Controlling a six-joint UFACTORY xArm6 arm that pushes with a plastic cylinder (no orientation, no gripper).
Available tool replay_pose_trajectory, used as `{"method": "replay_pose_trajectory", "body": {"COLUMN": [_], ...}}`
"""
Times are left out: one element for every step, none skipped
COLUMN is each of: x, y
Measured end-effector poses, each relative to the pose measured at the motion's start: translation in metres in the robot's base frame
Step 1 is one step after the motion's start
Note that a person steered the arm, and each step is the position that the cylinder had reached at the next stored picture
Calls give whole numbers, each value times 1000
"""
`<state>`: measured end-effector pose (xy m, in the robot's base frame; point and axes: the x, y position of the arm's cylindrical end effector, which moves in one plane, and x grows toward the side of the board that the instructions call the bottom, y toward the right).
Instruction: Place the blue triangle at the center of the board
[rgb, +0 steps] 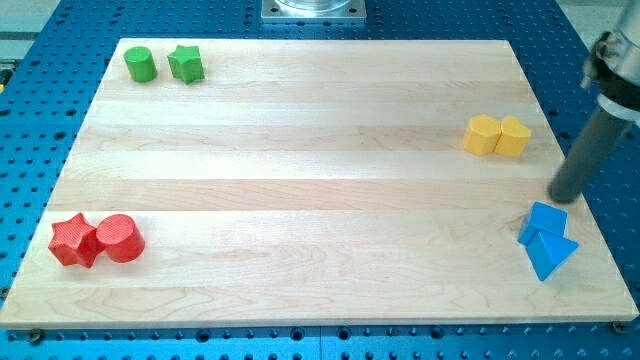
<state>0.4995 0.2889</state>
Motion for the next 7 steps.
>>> {"method": "replay_pose_trajectory", "body": {"x": [68, 91, 75, 37, -3, -3, 35], "y": [5, -17, -52, -117, -244, -281, -252]}}
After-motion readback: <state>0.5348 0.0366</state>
